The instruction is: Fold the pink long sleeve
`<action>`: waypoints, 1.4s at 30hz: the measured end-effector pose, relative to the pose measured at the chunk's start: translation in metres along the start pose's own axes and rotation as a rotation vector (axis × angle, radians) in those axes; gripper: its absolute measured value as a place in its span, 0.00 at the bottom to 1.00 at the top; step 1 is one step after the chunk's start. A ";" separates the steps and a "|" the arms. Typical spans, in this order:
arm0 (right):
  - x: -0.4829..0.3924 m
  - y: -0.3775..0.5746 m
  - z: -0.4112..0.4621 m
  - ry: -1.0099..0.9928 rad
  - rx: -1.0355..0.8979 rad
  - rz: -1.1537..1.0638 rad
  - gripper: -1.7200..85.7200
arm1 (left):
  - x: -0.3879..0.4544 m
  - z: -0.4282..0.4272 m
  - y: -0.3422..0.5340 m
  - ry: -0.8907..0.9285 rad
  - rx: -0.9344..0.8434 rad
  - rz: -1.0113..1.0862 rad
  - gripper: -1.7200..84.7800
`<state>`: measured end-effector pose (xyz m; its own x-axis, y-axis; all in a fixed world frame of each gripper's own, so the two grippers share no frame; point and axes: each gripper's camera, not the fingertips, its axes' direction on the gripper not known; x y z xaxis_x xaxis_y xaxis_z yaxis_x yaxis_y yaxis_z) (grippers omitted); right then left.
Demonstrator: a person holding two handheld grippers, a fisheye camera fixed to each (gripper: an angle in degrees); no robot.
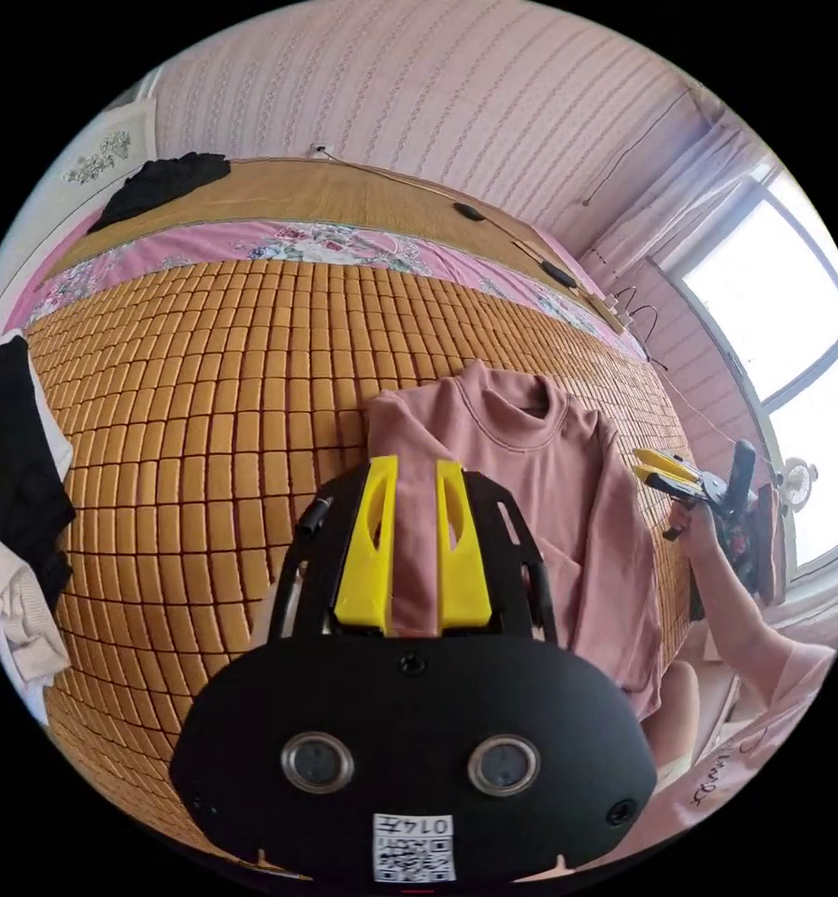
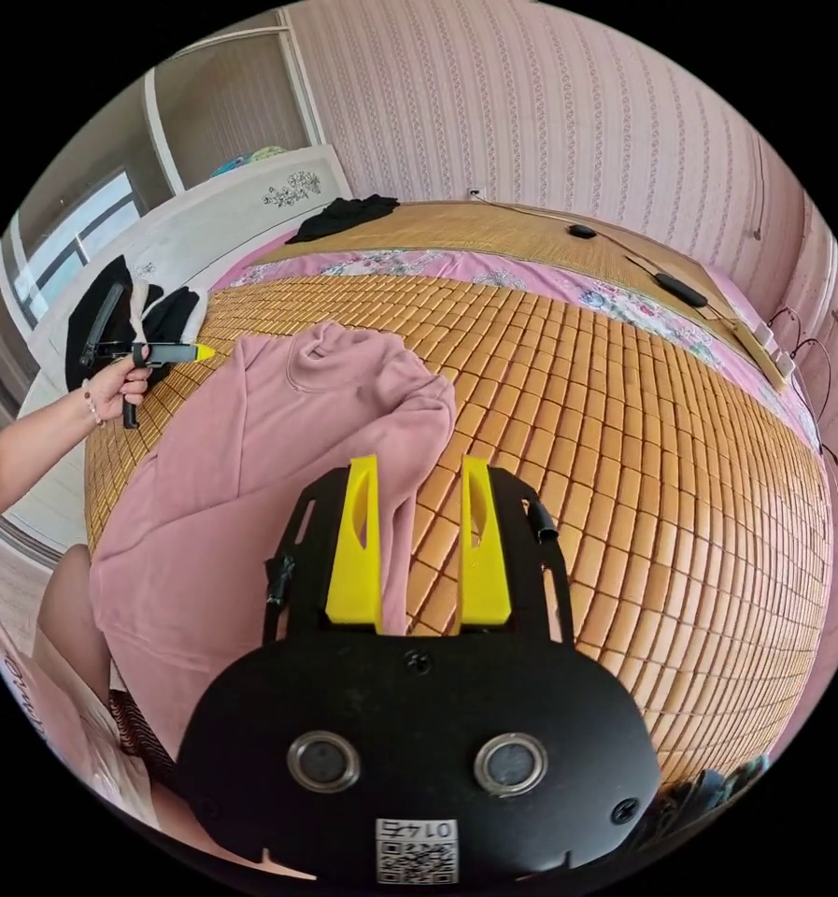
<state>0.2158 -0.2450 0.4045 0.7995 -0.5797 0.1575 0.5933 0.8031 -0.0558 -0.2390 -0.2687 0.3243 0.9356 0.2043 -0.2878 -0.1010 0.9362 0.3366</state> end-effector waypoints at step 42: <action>-0.165 0.149 -0.033 -0.129 -0.141 -0.006 0.01 | 0.048 0.055 0.106 0.221 -0.287 0.330 0.01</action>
<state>0.1755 -0.0343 0.3373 0.7823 -0.5549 0.2830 0.6129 0.7668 -0.1907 -0.1858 -0.1754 0.3955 0.7472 0.5299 -0.4011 -0.4982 0.8461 0.1896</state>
